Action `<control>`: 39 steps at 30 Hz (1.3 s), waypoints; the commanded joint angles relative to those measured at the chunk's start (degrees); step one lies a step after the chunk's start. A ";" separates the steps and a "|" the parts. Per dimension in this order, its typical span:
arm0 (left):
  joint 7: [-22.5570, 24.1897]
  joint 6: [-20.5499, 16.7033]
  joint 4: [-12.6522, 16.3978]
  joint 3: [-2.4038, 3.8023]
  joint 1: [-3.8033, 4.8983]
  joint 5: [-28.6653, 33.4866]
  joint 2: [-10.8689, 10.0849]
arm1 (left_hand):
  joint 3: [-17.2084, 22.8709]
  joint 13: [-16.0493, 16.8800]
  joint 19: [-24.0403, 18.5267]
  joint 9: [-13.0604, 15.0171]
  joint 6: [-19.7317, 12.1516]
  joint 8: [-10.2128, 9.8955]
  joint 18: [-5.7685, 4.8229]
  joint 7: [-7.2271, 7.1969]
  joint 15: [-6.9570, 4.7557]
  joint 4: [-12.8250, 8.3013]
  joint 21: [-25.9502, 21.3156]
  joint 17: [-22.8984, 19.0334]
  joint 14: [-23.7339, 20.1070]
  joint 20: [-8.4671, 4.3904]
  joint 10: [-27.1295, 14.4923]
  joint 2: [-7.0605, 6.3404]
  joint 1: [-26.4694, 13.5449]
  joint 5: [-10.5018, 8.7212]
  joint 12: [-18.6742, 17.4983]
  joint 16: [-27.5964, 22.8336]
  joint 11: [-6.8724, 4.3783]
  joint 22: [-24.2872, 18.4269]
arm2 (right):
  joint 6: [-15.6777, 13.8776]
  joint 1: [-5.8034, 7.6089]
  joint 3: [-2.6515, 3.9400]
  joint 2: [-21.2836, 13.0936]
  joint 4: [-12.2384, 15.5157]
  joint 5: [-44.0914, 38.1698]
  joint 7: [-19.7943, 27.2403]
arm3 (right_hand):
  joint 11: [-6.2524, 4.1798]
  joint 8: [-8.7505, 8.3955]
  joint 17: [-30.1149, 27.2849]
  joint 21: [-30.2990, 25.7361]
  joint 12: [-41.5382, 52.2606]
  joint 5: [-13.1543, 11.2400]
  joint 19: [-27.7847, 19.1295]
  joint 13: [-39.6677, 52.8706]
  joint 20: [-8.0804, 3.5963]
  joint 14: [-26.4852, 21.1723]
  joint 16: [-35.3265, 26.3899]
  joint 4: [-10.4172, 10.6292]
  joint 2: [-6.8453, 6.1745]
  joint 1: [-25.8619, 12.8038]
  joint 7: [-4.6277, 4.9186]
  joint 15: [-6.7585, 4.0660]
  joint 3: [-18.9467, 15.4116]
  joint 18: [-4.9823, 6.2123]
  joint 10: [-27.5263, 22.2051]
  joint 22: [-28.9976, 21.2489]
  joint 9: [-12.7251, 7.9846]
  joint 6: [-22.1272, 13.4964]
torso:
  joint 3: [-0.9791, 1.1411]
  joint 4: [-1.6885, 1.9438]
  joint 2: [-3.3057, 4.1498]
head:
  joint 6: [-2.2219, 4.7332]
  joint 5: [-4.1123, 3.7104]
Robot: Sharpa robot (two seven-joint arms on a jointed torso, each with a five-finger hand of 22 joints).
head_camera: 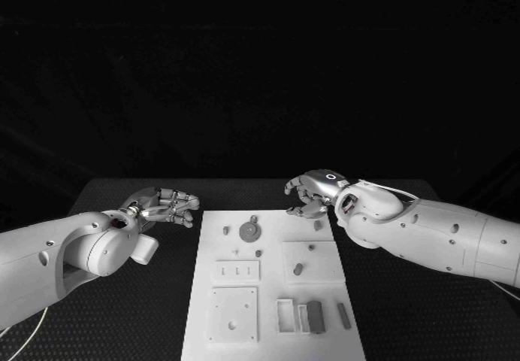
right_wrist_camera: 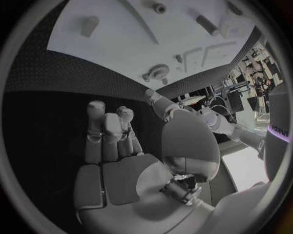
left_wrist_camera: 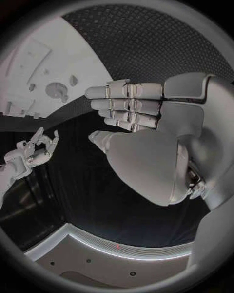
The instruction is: Assemble the parts on the task board
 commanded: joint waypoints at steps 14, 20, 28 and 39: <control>1.12 0.65 -0.67 -0.02 -0.28 -0.15 0.66 | 0.38 0.15 -0.02 0.13 0.02 0.19 1.49 0.68 0.07 -0.03 -0.34 0.33 0.48 -0.40 0.49 -0.11 -0.26 0.06 -0.05 -0.63 0.37 0.18 | 6.60 0.86 -0.07 -5.14 -5.85 9.00 13.61 | -0.31 2.18 0.15 -0.15 -0.24 0.12 -2.10 0.13 0.67 -1.94 0.02 -2.27 0.67 4.71 0.03 -0.45 -3.85 3.97 -1.64 1.07 1.02 2.72 | 1.25 -1.51 -0.31 | 0.46 -0.64; 1.49 0.68 -1.18 -0.02 -0.34 -0.16 0.90 | 0.28 0.17 -0.07 0.13 0.00 0.19 1.45 0.68 0.09 0.02 -0.39 0.40 0.45 -0.37 0.52 -0.30 -0.40 0.06 -0.07 -0.74 0.37 0.21 | 7.98 -0.16 -0.30 -4.72 -8.49 9.09 14.23 | -0.73 1.82 0.12 -0.08 -0.24 0.12 -2.21 0.04 0.83 -2.03 0.10 -2.68 0.72 5.19 -0.42 -0.84 -4.42 3.97 -1.60 1.06 0.88 1.91 | 1.18 -1.47 -0.37 | 0.46 -0.73; 1.40 0.70 -1.41 -0.02 -0.48 -0.16 1.04 | 0.26 0.17 -0.10 0.13 -0.02 0.18 1.42 0.69 0.10 0.05 -0.43 0.44 0.42 -0.36 0.50 -0.34 -0.51 0.06 -0.10 -0.82 0.39 0.23 | 7.62 -2.08 -0.60 -3.15 -10.77 8.71 14.80 | -0.88 1.40 0.12 0.01 -0.20 0.12 -2.23 0.00 0.88 -2.05 0.24 -3.03 0.89 5.60 -0.55 -1.03 -4.81 3.97 -1.55 1.05 0.72 0.94 | 1.06 -1.35 -0.37 | 0.16 -0.90; 1.36 0.90 -1.53 -0.02 -0.63 -0.16 0.99 | 0.26 0.17 -0.11 0.12 -0.11 0.14 1.41 0.73 0.12 0.06 -0.47 0.53 0.43 -0.36 0.48 -0.33 -0.71 0.06 -0.14 -0.92 0.40 0.26 | 7.43 -4.10 -0.76 -0.97 -13.14 8.71 15.68 | -0.91 1.35 0.10 0.02 -0.20 0.12 -2.34 -0.04 0.89 -2.12 0.28 -3.47 1.19 6.15 -0.59 -1.03 -4.92 3.97 -1.57 1.03 0.71 0.68 | 0.89 -1.34 -0.40 | -0.12 -0.68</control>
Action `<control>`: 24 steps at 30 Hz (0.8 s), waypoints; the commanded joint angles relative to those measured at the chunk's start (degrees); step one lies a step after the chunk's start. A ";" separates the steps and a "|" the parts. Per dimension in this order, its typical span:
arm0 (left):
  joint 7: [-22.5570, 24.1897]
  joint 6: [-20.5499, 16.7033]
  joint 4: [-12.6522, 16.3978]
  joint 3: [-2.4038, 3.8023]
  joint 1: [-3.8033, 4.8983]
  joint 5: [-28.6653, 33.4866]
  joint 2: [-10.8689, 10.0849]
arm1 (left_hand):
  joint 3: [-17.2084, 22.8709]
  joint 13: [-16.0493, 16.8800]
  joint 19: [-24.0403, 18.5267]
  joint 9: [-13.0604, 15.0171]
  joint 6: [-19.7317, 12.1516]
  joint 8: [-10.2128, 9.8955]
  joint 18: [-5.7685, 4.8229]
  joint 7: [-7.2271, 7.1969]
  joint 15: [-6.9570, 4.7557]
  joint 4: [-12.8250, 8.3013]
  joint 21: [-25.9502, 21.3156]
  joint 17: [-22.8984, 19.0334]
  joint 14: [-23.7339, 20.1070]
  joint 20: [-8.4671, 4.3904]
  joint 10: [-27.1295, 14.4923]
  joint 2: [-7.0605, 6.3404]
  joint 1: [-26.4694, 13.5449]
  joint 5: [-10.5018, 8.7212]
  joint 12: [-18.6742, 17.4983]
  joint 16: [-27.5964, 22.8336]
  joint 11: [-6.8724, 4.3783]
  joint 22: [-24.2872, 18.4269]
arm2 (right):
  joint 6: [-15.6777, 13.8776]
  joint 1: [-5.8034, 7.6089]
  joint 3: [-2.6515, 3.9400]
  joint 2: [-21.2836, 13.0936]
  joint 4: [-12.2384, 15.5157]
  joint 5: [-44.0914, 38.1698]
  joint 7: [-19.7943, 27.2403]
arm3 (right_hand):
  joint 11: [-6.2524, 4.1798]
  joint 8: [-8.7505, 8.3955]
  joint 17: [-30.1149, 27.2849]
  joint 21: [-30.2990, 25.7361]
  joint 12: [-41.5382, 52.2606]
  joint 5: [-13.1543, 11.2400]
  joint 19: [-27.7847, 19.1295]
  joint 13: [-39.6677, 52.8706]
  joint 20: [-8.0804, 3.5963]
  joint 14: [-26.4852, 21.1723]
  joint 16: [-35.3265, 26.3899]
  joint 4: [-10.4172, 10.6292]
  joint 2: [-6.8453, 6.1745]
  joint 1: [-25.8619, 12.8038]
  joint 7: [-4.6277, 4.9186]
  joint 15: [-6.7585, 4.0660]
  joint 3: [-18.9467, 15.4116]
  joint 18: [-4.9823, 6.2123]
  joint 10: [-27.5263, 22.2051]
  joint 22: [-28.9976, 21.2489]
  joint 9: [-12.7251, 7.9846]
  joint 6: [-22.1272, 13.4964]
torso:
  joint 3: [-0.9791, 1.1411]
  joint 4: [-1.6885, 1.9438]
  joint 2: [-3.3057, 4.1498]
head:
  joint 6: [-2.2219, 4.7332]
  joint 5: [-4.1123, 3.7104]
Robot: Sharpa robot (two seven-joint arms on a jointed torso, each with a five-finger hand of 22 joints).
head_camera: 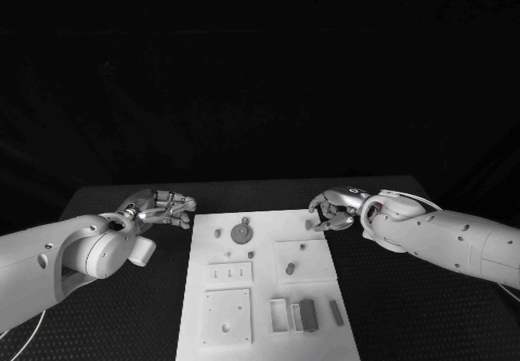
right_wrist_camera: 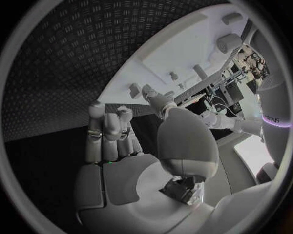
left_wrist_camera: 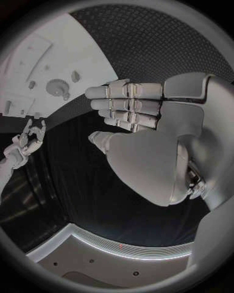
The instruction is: Assemble the parts on the task board
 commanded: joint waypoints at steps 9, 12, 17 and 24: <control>0.77 0.89 -0.02 0.03 -0.13 -0.15 0.12 | 0.29 0.10 -0.11 0.06 -0.10 0.15 1.41 0.73 0.10 0.05 -0.25 0.11 0.45 -0.38 0.26 -0.01 -0.44 0.06 -0.15 -0.30 0.24 0.10 | -0.21 -0.85 0.01 1.79 -2.09 -0.66 0.98 | -0.51 -0.26 -0.01 0.42 0.21 0.12 -0.26 -0.09 0.15 -1.06 0.40 -0.44 0.71 0.65 0.32 -1.03 -0.16 3.08 0.09 1.03 0.01 -0.17 | -0.10 -0.01 -0.06 | -0.20 -0.05; 0.75 1.02 0.00 0.03 -0.16 -0.15 0.07 | 0.30 0.10 -0.11 0.06 -0.10 0.15 1.41 0.72 0.10 0.04 -0.26 0.12 0.45 -0.38 0.27 0.01 -0.44 0.06 -0.15 -0.32 0.23 0.11 | -0.44 -1.25 0.01 2.34 -2.81 -0.74 1.07 | -0.49 -0.15 0.01 0.54 0.33 0.12 -0.09 -0.08 0.09 -0.92 0.55 -0.56 1.19 0.77 0.34 -1.02 -0.27 3.08 0.27 1.03 0.06 -0.04 | -0.14 -0.02 -0.06 | -0.27 -0.03; 0.71 0.96 0.02 0.03 -0.23 -0.15 -0.06 | 0.32 0.10 -0.11 0.06 -0.09 0.16 1.42 0.72 0.09 0.04 -0.27 0.14 0.46 -0.39 0.28 0.03 -0.45 0.06 -0.15 -0.34 0.23 0.12 | -0.21 -1.56 0.02 3.07 -3.50 -0.73 1.41 | -0.46 0.10 0.02 0.69 0.47 0.12 0.08 -0.08 0.00 -0.75 0.72 -0.84 1.91 0.91 0.38 -0.99 -0.47 3.08 0.46 1.04 0.15 0.32 | -0.05 -0.13 -0.03 | -0.33 0.13; 0.69 0.98 0.03 0.03 -0.23 -0.16 -0.03 | 0.35 0.11 -0.11 0.07 -0.08 0.17 1.42 0.71 0.09 0.02 -0.28 0.18 0.47 -0.39 0.29 0.04 -0.45 0.06 -0.15 -0.37 0.22 0.13 | -0.13 -1.94 0.02 3.51 -3.71 -0.73 1.69 | -0.31 0.44 0.03 0.84 0.62 0.12 0.13 -0.08 -0.10 -0.63 0.94 -1.68 2.79 1.26 0.54 -0.85 -0.82 3.08 0.59 1.05 0.26 0.88 | -0.20 -0.06 -0.05 | -0.46 -0.10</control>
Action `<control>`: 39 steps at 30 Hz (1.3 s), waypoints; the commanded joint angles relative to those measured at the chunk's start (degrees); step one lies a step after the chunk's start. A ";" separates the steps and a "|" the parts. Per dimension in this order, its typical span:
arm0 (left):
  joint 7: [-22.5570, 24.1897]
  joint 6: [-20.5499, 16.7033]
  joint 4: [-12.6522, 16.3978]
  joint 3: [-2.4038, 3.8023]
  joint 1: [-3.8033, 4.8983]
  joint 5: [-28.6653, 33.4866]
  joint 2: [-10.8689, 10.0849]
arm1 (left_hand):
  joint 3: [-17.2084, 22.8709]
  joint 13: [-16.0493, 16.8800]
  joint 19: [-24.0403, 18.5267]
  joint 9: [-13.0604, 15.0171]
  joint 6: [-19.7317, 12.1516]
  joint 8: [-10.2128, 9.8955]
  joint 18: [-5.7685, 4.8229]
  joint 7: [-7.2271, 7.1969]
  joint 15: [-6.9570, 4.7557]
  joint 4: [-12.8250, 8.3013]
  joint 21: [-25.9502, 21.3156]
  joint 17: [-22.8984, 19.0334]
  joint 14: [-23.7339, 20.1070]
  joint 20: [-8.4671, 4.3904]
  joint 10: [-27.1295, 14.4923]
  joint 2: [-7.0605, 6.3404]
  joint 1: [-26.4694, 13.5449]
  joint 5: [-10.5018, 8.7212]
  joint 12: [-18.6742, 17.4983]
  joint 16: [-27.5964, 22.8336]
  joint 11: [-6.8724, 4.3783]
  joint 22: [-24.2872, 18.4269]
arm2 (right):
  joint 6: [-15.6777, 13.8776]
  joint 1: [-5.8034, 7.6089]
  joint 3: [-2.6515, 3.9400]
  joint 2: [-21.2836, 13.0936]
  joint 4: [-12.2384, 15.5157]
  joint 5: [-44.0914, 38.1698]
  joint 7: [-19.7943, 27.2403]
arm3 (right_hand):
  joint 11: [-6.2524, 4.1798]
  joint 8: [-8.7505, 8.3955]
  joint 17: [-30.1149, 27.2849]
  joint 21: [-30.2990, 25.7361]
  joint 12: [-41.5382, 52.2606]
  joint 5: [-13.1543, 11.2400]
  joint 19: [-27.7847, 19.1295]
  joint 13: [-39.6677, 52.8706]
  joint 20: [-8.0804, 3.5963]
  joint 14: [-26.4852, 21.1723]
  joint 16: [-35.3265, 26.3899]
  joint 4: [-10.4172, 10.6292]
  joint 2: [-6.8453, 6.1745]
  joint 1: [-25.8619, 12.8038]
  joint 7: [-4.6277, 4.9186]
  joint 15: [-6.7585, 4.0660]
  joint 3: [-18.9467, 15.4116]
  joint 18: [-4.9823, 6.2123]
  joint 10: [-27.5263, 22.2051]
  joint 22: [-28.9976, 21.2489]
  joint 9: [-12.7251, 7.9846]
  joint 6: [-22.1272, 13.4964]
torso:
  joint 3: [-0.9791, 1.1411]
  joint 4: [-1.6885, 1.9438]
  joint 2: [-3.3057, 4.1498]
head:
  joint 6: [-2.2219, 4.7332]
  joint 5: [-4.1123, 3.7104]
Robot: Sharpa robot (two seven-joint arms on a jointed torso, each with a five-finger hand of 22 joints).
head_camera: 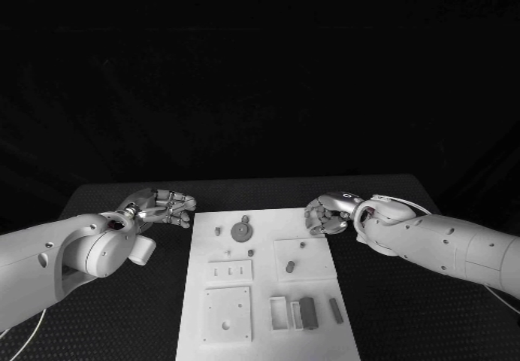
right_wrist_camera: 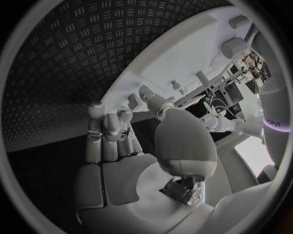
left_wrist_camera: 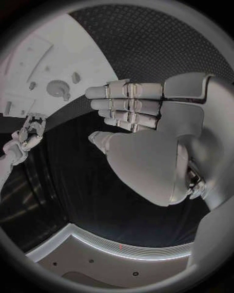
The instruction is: Assemble the parts on the task board
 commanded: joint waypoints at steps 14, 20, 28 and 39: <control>0.46 1.08 -0.01 0.03 0.01 -0.18 0.08 | 0.37 0.07 -0.11 0.07 -0.11 0.16 1.41 0.72 0.08 0.02 -0.31 0.12 0.48 -0.39 0.06 0.02 -0.48 0.06 -0.18 -0.43 0.20 0.12 | -0.10 -0.32 0.01 0.54 -0.32 -0.59 1.04 | -0.05 1.73 0.04 0.69 0.75 0.12 0.52 -0.13 -0.33 -0.36 0.72 -1.37 3.71 -0.27 0.62 -0.68 -0.36 2.99 0.80 1.05 0.58 3.64 | -0.05 0.03 -0.01 | -0.30 -0.01; 0.43 1.04 -0.03 0.03 0.01 -0.38 0.02 | 0.38 0.07 -0.12 0.07 -0.14 0.15 1.41 0.73 0.09 0.02 -0.32 0.14 0.48 -0.39 0.05 0.02 -0.49 0.06 -0.19 -0.46 0.20 0.13 | -0.24 -0.44 0.01 0.58 -0.38 -0.59 0.88 | -0.23 2.23 0.08 0.96 0.96 0.12 0.73 -0.12 -0.45 -0.11 1.02 -1.91 5.02 -0.40 0.41 -0.82 -0.55 2.99 1.07 1.08 0.84 4.74 | -0.03 0.02 -0.01 | -0.38 -0.02; 0.43 1.12 -0.01 0.03 0.01 -0.39 -0.01 | 0.39 0.07 -0.12 0.07 -0.16 0.14 1.41 0.73 0.09 0.02 -0.34 0.17 0.49 -0.39 0.04 0.03 -0.50 0.06 -0.20 -0.49 0.21 0.15 | -0.66 -0.54 0.01 0.62 -0.40 -0.59 0.67 | -0.52 2.65 0.11 1.20 1.13 0.12 0.91 -0.12 -0.57 0.10 1.26 -2.47 5.73 -0.49 0.11 -1.09 -0.66 2.99 1.33 1.08 1.11 5.64 | -0.06 -0.02 -0.03 | -0.47 -0.05; 0.40 1.12 0.00 0.03 0.01 -0.40 -0.09 | 0.41 0.07 -0.12 0.07 -0.18 0.13 1.41 0.74 0.09 0.01 -0.36 0.22 0.50 -0.40 0.03 0.03 -0.51 0.06 -0.21 -0.54 0.21 0.17 | -0.93 -0.56 0.01 0.56 -0.55 -0.59 0.52 | -0.67 2.72 0.12 1.38 1.24 0.12 1.05 -0.13 -0.68 0.24 1.42 -2.98 6.12 -0.39 -0.03 -1.24 -0.64 2.99 1.52 1.09 1.23 5.88 | -0.08 0.01 -0.05 | -0.52 -0.17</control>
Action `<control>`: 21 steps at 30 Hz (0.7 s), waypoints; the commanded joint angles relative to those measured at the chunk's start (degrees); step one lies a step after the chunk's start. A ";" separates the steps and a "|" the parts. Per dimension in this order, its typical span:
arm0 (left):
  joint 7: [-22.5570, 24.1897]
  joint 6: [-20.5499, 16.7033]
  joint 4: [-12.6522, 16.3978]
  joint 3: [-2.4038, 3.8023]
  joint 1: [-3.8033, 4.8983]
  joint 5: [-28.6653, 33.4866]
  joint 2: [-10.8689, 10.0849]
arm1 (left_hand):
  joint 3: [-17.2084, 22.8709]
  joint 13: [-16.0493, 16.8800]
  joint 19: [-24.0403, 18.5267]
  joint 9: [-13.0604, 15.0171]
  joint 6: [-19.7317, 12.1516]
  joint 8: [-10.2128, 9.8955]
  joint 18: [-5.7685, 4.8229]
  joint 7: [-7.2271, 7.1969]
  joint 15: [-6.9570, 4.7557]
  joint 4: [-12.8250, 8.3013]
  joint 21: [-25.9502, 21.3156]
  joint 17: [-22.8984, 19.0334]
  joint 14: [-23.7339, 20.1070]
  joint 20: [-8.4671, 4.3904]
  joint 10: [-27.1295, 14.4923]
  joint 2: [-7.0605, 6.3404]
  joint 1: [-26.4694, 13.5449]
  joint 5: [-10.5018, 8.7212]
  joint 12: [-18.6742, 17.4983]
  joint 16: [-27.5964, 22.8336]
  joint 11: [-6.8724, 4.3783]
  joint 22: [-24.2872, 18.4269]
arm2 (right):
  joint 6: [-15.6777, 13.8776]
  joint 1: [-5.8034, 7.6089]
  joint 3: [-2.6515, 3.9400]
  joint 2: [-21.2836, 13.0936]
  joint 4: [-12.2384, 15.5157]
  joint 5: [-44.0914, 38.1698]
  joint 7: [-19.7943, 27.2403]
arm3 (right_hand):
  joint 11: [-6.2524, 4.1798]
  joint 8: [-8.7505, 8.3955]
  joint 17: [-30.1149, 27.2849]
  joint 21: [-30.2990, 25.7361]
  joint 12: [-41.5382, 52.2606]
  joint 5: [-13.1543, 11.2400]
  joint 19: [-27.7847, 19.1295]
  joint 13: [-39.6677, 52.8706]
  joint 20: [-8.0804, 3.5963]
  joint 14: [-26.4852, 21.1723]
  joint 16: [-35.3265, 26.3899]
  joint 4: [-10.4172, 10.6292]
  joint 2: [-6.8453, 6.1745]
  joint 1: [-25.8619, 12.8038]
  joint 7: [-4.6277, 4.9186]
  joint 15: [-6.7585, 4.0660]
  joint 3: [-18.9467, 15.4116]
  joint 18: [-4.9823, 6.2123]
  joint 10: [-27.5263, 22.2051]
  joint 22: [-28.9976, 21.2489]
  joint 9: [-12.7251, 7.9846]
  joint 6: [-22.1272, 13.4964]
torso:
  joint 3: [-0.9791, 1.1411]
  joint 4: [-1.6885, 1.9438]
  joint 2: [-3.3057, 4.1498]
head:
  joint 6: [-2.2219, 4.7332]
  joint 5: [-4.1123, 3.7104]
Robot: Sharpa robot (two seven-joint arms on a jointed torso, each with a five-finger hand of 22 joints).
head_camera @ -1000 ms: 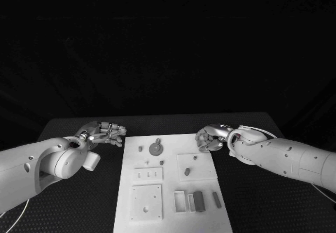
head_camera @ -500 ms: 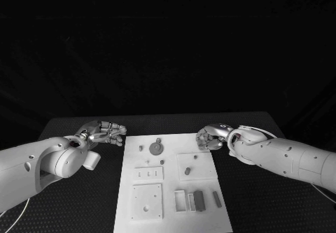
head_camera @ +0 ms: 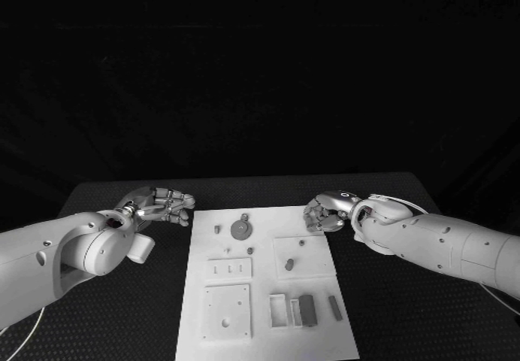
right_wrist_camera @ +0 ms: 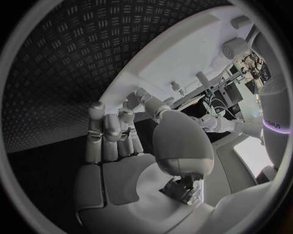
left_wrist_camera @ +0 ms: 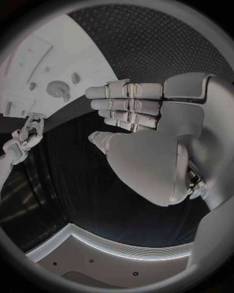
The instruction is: Assemble the parts on the task board
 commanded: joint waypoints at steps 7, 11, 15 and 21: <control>0.48 0.85 0.13 0.03 0.02 -0.36 -0.04 | 0.43 0.09 -0.12 0.08 -0.18 0.14 1.41 0.74 0.09 0.00 -0.37 0.14 0.51 -0.40 0.04 0.02 -0.50 0.06 -0.21 -0.35 0.24 0.10 | -0.72 -0.12 -0.02 -0.03 0.08 -0.33 0.25 | -0.54 0.46 0.88 0.72 0.72 0.12 0.78 -0.05 -0.19 1.06 0.92 -0.79 1.24 -0.08 0.74 -0.42 0.01 2.58 0.93 1.13 0.20 0.96 | 0.00 0.00 0.01 | 0.04 -0.08; 0.49 0.88 0.16 0.03 0.02 -0.36 -0.06 | 0.44 0.09 -0.12 0.08 -0.17 0.14 1.41 0.74 0.09 0.00 -0.38 0.15 0.52 -0.40 0.04 0.03 -0.49 0.06 -0.21 -0.37 0.24 0.11 | -1.76 -0.12 -0.02 -0.07 0.17 0.50 0.06 | -0.81 0.84 1.93 1.07 0.96 0.12 1.08 -0.06 -0.36 2.09 1.45 -0.92 2.02 -0.30 0.46 -0.63 0.05 2.58 1.51 1.15 0.42 1.87 | -0.01 0.03 0.02 | -0.02 -0.09; 0.51 0.85 0.12 0.03 0.02 -0.36 -0.07 | 0.45 0.10 -0.12 0.09 -0.17 0.15 1.41 0.74 0.09 -0.01 -0.38 0.17 0.52 -0.40 0.04 0.03 -0.48 0.06 -0.21 -0.38 0.24 0.11 | -1.91 -0.12 -0.02 -0.16 0.17 0.59 -0.30 | -1.15 1.25 3.34 1.56 1.36 0.12 1.44 0.01 -0.62 3.43 2.09 -1.53 3.10 -0.09 0.09 -0.94 0.21 2.58 2.30 1.20 0.67 2.85 | -0.01 0.03 -0.02 | 0.00 -0.12; 0.55 0.97 0.16 0.03 0.02 -0.36 -0.10 | 0.48 0.11 -0.12 0.10 -0.14 0.17 1.42 0.73 0.08 -0.02 -0.39 0.20 0.53 -0.41 0.07 0.05 -0.45 0.06 -0.20 -0.41 0.23 0.13 | -2.79 -0.12 -0.02 -0.26 0.59 1.15 -0.63 | -1.60 1.75 4.69 2.12 1.98 0.12 1.65 0.34 -0.89 4.70 2.67 -2.88 4.50 0.65 -0.39 -1.36 0.42 2.58 3.05 1.22 1.03 4.10 | 0.00 -0.02 0.01 | 0.04 -0.03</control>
